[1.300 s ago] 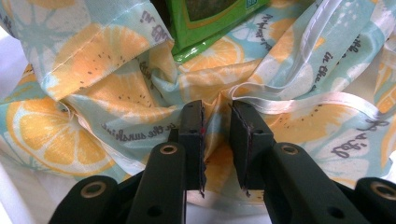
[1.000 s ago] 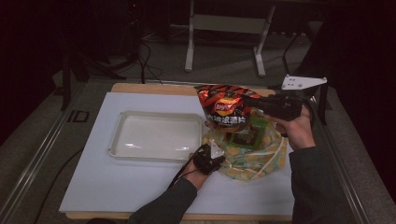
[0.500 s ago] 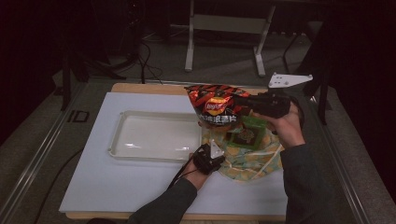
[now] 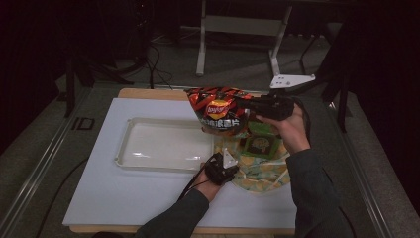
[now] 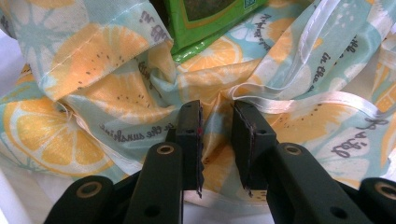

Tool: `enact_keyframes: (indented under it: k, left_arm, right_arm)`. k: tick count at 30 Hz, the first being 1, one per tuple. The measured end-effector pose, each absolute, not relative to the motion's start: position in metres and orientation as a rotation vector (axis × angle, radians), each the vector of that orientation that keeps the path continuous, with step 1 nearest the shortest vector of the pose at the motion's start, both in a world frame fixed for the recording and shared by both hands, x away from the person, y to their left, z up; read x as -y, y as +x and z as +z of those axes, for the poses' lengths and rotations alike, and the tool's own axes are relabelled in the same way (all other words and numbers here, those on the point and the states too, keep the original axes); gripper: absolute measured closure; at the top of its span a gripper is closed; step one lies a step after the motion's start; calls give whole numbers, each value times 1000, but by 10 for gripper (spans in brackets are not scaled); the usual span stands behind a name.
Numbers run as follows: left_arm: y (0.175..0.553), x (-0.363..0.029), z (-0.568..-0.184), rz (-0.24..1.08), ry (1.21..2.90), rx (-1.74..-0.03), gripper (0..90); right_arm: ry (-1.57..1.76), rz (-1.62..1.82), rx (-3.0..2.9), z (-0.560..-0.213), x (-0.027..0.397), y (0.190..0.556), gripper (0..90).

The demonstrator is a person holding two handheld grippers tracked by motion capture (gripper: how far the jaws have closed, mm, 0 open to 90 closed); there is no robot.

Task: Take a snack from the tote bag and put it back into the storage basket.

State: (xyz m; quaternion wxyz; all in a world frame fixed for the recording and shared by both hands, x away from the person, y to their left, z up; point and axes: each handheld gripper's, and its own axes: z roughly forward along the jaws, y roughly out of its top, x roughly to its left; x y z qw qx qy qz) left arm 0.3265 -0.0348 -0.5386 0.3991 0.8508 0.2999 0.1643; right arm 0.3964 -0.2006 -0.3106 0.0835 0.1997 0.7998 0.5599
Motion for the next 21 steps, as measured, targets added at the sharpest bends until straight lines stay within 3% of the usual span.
enact_keyframes:
  k: [21]
  left_arm:
    - [326, 35, -539, 418, 2155, -757, 722]
  right_arm:
    - [605, 1690, -2413, -321, 165, 419, 900]
